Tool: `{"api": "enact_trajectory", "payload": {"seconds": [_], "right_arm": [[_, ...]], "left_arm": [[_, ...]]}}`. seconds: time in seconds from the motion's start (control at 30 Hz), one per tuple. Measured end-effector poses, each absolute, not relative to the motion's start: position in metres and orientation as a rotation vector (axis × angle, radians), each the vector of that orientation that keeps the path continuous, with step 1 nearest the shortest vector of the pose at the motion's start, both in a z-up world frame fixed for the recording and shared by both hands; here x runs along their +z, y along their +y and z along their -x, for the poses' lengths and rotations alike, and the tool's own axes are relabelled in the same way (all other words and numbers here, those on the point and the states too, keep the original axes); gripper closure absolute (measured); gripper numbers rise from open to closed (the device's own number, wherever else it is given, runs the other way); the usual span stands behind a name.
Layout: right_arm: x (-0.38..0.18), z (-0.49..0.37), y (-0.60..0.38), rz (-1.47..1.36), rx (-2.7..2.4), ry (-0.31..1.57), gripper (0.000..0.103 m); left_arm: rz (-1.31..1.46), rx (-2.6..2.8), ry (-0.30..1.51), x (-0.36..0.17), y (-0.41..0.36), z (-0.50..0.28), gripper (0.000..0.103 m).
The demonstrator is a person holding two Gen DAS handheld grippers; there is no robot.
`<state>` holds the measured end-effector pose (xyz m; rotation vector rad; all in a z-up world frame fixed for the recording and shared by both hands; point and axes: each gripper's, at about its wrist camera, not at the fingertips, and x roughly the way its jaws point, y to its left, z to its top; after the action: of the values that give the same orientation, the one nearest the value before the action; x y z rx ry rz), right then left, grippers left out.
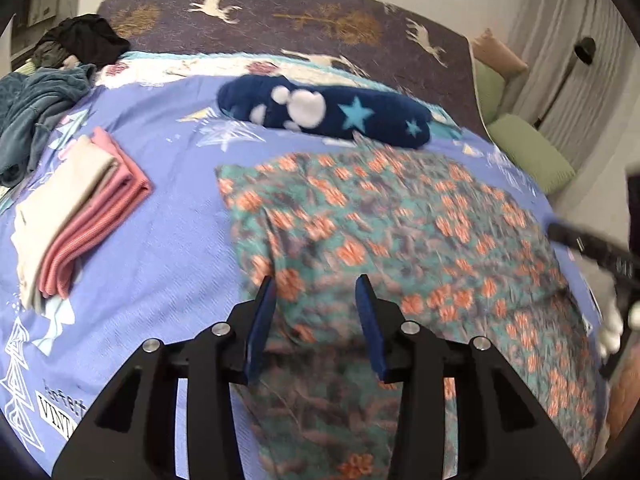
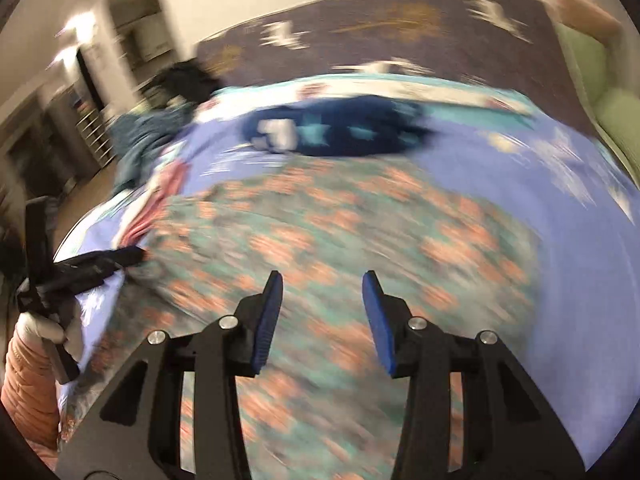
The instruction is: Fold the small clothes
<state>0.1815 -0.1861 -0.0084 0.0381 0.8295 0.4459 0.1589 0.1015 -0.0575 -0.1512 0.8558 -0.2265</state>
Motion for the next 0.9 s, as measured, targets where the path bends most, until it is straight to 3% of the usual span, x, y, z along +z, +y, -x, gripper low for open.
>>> {"api": "enact_trajectory", "payload": {"seconds": [0.37,0.5,0.53,0.57,0.6,0.7,0.9], "right_arm": [[-0.051,-0.257,-0.007,0.179,0.708,0.932,0.060],[-0.073,-0.260,0.020,0.298,0.732,0.962,0.052],[-0.077,-0.257,0.024,0.336,0.723,0.943,0.061],[-0.077,-0.254,0.026,0.362,0.720,0.916,0.075],[-0.074,-0.252,0.027,0.370,0.715,0.892,0.100],[-0.054,-0.258,0.019,0.300,0.640,0.801,0.103],[-0.063,-0.273,-0.017,0.171,0.589,0.893,0.103]], "left_arm": [[0.255,-0.259,0.884,-0.086,0.114,-0.156,0.065],[0.222,-0.244,0.881,-0.086,0.108,-0.155,0.064],[0.216,-0.240,0.881,-0.086,0.107,-0.155,0.064],[0.213,-0.239,0.880,-0.086,0.107,-0.155,0.064],[0.211,-0.238,0.878,-0.085,0.107,-0.155,0.066],[0.198,-0.203,0.875,-0.084,0.108,-0.155,0.076],[0.162,-0.160,0.867,-0.081,0.107,-0.149,0.076]]}}
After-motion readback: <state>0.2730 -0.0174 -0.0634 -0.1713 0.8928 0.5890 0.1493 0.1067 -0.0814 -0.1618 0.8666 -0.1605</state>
